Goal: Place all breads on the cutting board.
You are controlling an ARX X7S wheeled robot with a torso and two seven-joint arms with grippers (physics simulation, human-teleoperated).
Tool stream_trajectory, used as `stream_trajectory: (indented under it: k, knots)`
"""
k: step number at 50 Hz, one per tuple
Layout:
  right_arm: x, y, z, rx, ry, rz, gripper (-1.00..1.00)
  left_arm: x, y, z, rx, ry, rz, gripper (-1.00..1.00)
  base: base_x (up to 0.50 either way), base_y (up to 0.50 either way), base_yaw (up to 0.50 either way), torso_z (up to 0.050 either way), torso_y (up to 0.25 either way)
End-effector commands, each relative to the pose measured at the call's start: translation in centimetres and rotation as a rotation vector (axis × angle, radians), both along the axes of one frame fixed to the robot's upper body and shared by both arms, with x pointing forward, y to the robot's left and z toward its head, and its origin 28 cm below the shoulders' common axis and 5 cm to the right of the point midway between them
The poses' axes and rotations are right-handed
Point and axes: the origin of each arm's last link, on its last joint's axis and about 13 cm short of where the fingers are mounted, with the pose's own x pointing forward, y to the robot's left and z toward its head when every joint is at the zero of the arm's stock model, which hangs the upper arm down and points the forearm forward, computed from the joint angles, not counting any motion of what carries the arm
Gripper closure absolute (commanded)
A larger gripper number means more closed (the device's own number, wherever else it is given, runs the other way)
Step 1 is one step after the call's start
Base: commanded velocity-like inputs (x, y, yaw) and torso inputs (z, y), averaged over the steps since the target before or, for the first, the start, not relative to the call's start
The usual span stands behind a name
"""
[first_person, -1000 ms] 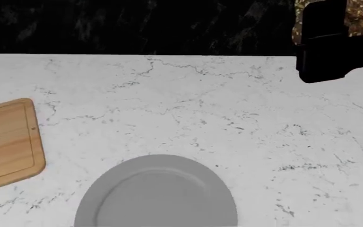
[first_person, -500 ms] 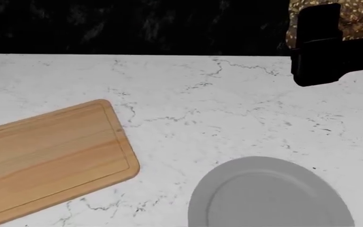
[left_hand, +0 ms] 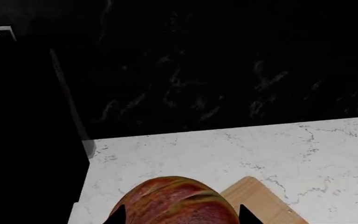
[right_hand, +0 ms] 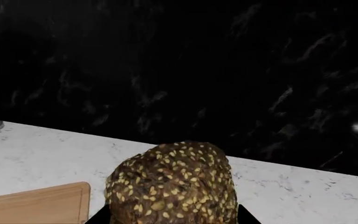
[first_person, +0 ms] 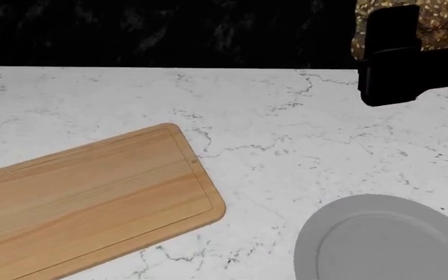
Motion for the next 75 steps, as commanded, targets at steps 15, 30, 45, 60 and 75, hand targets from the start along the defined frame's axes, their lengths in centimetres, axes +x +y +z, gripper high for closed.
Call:
stream_trajectory:
  k: [15,30,45,60,75]
  knots:
    - [0.0,-0.1,0.0,-0.026,-0.015,0.011,1.0,0.1,-0.3,0.3,-0.014,-0.02,0.0,1.0,0.24,0.0,0.0,0.001,0.001]
    - [0.0,-0.2,-0.4,-0.023,-0.007,0.017,1.0,0.2,-0.4,0.1,-0.012,-0.02,-0.002,1.0,0.22,0.25,0.0,0.0,0.002]
    - [0.1,-0.2,-0.7,0.002,0.008,0.02,1.0,0.7,-1.6,1.2,0.024,-0.009,-0.062,1.0,0.04,0.04,0.0,0.0,0.001]
    - [0.1,-0.2,-1.3,-0.001,0.028,0.03,1.0,3.2,-5.5,1.7,0.058,0.158,-0.259,1.0,0.0,0.0,0.0,0.001,0.001]
    - [0.2,-0.3,-1.3,-0.001,0.033,0.024,1.0,4.6,-7.5,-1.7,0.165,0.337,-0.373,1.0,0.0,0.0,0.0,0.0,0.001]
